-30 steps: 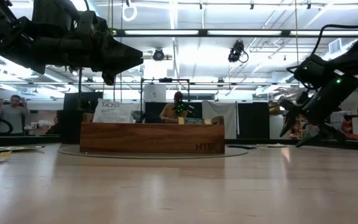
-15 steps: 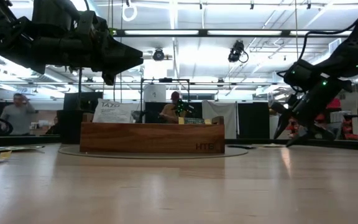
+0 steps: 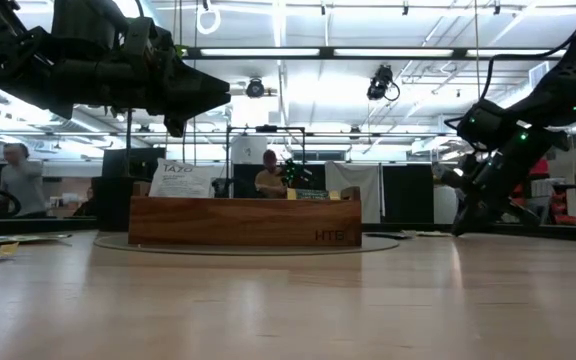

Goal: Pick & Place Tea
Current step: Put the top right yellow tea bag into the right compartment of the wooden organizer

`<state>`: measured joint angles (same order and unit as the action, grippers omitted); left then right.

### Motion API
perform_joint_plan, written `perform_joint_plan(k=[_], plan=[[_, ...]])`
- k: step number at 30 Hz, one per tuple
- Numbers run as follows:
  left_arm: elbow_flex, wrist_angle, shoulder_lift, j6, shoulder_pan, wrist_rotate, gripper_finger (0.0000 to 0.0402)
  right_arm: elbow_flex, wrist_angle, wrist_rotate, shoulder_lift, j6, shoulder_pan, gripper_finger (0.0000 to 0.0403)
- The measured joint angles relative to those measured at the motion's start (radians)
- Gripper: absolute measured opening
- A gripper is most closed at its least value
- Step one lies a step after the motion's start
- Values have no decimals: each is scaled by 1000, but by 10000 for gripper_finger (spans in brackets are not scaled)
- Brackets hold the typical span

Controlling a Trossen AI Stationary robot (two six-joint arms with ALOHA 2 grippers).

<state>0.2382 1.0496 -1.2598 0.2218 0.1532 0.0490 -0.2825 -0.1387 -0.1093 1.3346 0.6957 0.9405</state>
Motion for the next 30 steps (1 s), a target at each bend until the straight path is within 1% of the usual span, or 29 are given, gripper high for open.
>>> perform_joint_plan(k=[2,11,14,20,27,30], plan=[[0,0,0,0,0,0,115,0,0,-4,0,-29,0,8],[0,-1,0,0,0,0,115,1,6,-5,-20,-104,-2,2],[0,-1,0,0,0,0,115,5,29,-20,-59,-110,-3,1],[0,-1,0,-5,0,0,115,4,80,-17,-148,-139,-6,1],[0,-1,0,-8,0,0,115,3,102,6,-247,-169,-49,0],[0,-1,0,-9,0,0,115,3,114,32,-283,-209,-73,0]])
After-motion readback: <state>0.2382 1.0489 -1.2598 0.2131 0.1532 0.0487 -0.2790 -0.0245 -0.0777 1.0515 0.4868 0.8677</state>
